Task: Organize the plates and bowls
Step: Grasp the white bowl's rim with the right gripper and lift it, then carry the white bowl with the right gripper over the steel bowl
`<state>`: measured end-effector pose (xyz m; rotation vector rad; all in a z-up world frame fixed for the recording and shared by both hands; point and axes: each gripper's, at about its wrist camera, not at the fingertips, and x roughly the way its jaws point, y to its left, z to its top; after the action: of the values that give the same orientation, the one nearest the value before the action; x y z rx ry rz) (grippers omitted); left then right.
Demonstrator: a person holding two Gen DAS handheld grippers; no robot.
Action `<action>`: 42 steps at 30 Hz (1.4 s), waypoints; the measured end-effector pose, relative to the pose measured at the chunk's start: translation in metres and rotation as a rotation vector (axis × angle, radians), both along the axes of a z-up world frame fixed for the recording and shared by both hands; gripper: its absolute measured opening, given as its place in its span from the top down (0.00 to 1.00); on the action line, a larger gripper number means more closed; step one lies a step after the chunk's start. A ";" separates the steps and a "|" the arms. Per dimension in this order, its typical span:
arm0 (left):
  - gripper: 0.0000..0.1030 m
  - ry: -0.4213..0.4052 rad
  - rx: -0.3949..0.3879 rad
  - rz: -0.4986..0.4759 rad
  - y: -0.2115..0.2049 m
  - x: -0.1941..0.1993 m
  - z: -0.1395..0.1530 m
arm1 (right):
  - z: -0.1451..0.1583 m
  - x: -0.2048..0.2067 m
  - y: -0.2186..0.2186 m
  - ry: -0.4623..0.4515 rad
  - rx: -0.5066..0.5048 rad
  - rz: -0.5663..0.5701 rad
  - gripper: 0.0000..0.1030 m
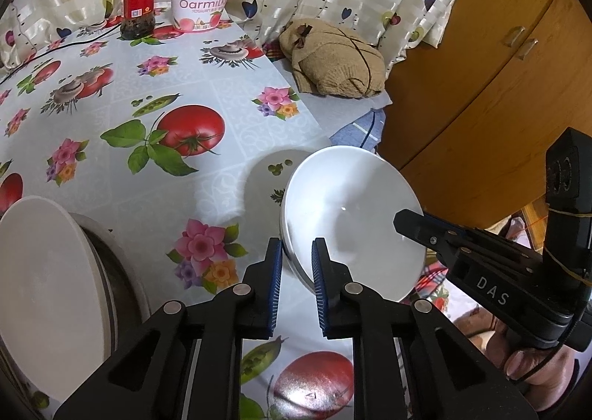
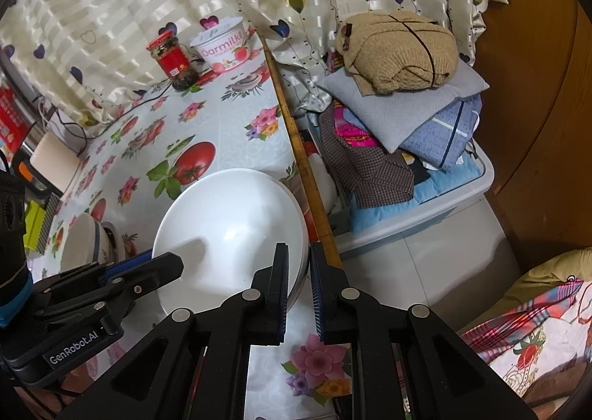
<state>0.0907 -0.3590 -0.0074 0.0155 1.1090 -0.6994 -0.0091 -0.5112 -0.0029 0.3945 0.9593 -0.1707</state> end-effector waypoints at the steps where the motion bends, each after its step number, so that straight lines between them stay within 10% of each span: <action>1: 0.85 -0.001 -0.002 0.001 0.001 0.001 0.001 | 0.000 0.000 0.000 0.000 -0.001 0.000 0.89; 42: 0.85 -0.070 -0.050 0.065 0.034 -0.004 0.048 | 0.056 0.004 0.032 -0.093 -0.049 0.058 0.89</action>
<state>0.0868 -0.3246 0.0403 -0.0382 1.0207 -0.6632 -0.0051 -0.4795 0.0529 0.3263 0.8721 -0.1220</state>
